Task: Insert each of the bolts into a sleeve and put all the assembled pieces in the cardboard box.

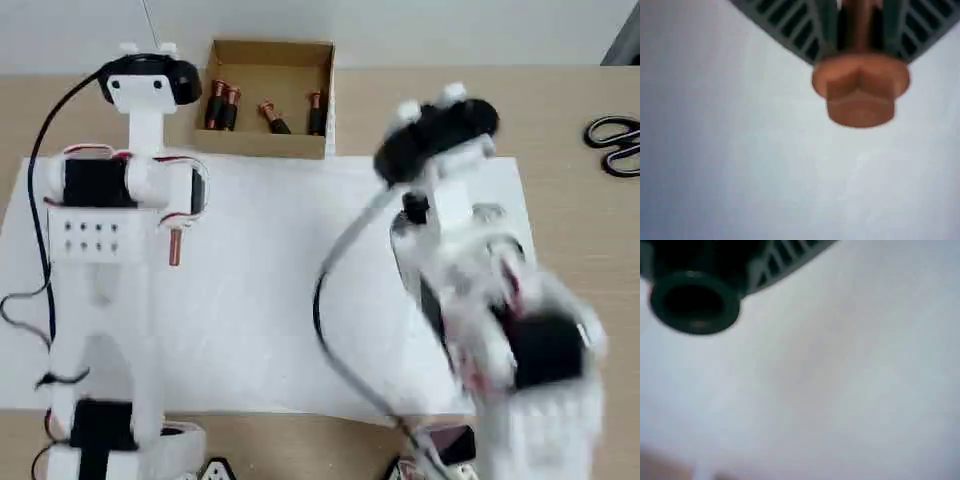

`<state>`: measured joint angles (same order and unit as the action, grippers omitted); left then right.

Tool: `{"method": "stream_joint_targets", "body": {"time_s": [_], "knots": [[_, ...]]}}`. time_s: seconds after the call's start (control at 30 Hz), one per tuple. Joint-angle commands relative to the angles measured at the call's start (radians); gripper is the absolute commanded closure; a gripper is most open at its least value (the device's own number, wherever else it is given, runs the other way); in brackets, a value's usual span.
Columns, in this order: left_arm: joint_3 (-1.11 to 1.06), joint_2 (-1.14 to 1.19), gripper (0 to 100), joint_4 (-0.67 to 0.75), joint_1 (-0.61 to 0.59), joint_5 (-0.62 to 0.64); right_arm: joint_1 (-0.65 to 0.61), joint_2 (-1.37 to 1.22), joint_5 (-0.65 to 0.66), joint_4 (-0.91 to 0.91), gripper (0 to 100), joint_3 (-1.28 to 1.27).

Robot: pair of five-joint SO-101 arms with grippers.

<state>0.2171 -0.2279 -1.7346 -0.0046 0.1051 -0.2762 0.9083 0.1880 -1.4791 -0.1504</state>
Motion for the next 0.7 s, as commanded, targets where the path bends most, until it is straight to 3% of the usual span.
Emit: {"method": "stream_joint_targets", "body": {"time_s": [0.0, 0.1, 0.17, 0.3, 0.4, 0.67], "knots": [[0.047, -0.163, 99, -0.015, 0.075, 0.005, -0.019, 0.228, 0.084, 0.001, 96.8, -0.061], [0.03, -0.216, 99, 0.023, 0.146, 0.018, -0.015, 0.317, 0.166, 0.013, 96.9, -0.236], [-0.002, -0.229, 99, 0.074, 0.183, 0.1, -0.018, 0.343, 0.173, 0.065, 96.9, -0.381], [-0.137, -0.229, 99, 0.232, 0.221, 0.338, -0.015, 0.357, 0.173, 0.318, 97.0, -0.654], [-0.259, -0.236, 99, 0.379, 0.256, 0.425, -0.019, 0.358, 0.17, 0.501, 97.0, -0.802], [-0.372, -0.236, 99, 0.592, 0.27, 0.531, -0.022, 0.358, -0.152, 0.659, 97.0, -0.982]]}}
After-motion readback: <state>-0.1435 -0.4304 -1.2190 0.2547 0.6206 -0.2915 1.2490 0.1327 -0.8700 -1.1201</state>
